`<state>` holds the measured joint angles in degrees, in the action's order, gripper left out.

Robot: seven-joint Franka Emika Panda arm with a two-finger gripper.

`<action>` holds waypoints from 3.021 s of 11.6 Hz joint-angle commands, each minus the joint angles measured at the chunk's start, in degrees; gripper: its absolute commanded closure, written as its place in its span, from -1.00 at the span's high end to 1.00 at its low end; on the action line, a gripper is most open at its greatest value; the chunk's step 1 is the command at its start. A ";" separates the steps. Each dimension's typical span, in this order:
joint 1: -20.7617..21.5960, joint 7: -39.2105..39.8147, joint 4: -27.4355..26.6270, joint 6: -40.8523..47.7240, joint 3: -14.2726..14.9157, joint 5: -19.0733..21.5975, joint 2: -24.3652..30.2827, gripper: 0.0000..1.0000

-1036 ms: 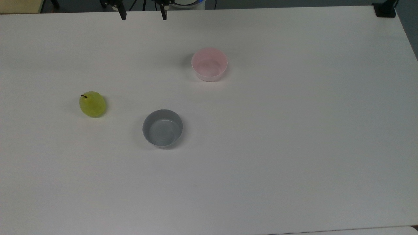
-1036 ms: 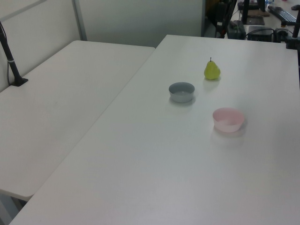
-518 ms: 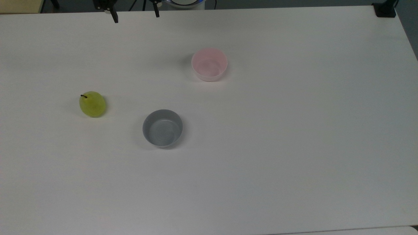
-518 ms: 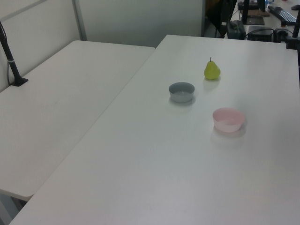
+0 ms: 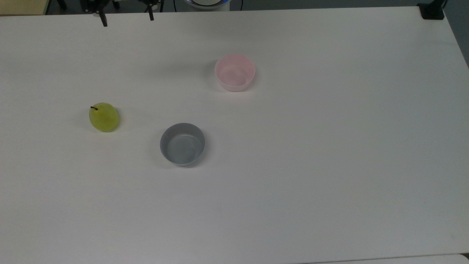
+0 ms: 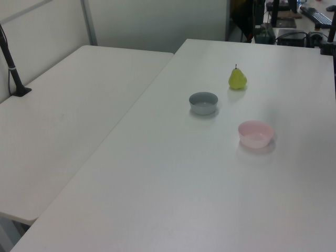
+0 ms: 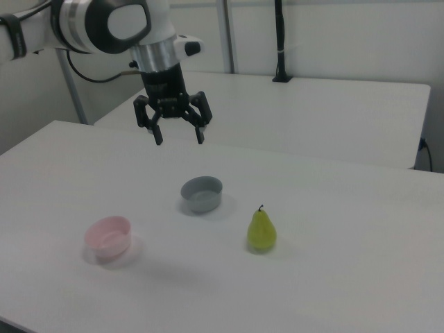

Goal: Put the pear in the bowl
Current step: 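Move the open gripper over the yellow-green pear and lower it, then close the gripper around the pear, then lift the pear up off the table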

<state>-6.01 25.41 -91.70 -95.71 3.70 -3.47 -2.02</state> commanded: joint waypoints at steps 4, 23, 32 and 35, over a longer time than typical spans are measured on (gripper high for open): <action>-6.11 14.14 -0.06 -7.01 1.13 0.13 -5.87 1.00; -7.35 13.09 -7.70 -34.90 2.54 3.03 -22.51 -1.00; -7.26 5.21 -4.63 -12.86 -0.52 3.04 -6.97 -1.00; -7.26 -1.75 -2.00 -3.20 -3.52 3.12 -1.52 -1.00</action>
<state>-13.26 28.07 -94.52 -105.38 1.90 -0.97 -8.06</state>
